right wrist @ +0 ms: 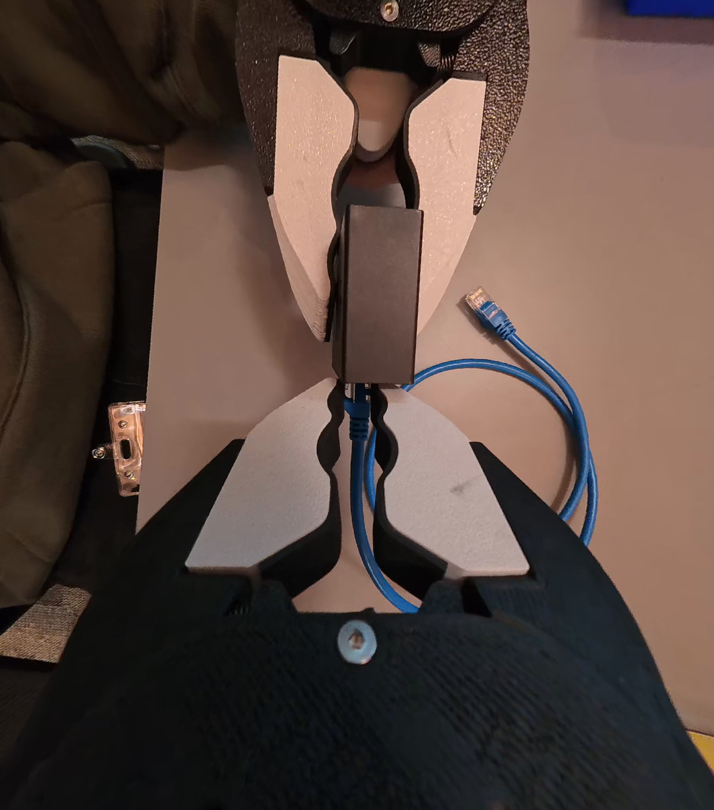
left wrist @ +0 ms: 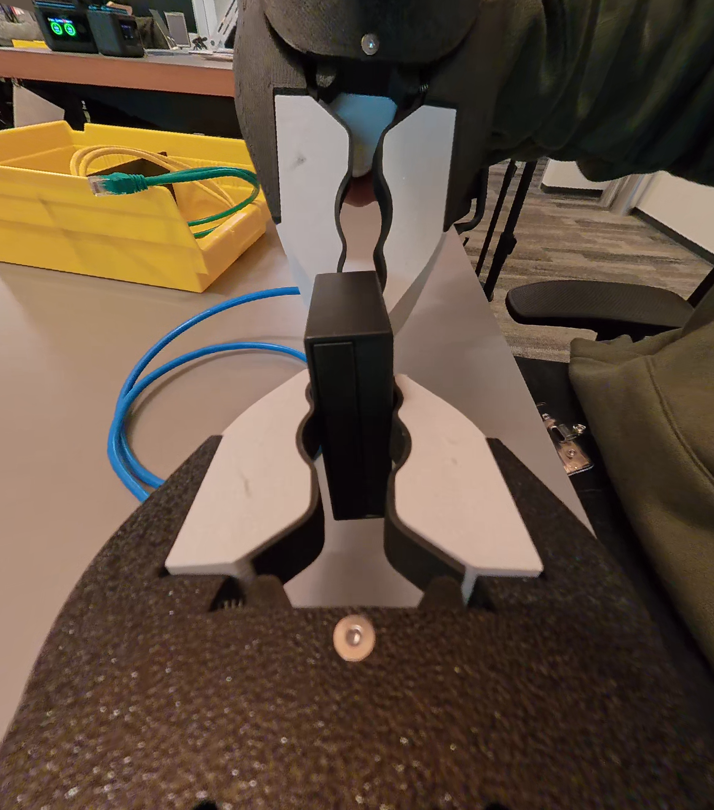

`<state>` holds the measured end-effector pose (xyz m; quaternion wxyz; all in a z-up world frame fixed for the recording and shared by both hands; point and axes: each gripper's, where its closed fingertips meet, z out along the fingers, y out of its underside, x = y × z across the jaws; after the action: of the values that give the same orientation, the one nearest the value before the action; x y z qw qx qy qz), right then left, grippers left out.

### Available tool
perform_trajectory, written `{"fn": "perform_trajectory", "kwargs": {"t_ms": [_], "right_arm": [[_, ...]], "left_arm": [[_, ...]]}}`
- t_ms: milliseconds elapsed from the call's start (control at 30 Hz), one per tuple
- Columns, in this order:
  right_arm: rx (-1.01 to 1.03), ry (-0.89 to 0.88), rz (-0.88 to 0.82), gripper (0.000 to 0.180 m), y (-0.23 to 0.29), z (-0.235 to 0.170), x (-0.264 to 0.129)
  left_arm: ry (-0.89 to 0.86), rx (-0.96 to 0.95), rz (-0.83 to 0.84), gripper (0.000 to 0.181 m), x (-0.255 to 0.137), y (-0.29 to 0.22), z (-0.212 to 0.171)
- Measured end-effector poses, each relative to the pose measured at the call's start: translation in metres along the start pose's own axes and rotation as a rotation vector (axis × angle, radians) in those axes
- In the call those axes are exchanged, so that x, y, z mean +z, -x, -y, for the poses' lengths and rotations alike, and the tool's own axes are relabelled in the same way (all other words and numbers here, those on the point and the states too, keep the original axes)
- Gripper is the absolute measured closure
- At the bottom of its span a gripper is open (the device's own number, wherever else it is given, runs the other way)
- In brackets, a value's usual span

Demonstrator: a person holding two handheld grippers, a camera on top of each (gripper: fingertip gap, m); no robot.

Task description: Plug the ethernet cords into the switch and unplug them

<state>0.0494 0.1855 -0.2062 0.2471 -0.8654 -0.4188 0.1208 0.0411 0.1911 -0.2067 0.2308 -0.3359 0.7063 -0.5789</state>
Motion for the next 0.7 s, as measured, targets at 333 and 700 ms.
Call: {"fn": "perform_trajectory", "kwargs": {"t_ms": [333, 700], "right_arm": [[-0.029, 0.025, 0.05, 0.152, 0.009, -0.005, 0.001], [-0.056, 0.023, 0.023, 0.165, 0.008, -0.003, 0.006]], "left_arm": [[-0.001, -0.013, -0.008, 0.153, 0.002, 0.0, -0.002], [-0.051, -0.027, -0.047, 0.153, -0.001, -0.004, 0.006]]}}
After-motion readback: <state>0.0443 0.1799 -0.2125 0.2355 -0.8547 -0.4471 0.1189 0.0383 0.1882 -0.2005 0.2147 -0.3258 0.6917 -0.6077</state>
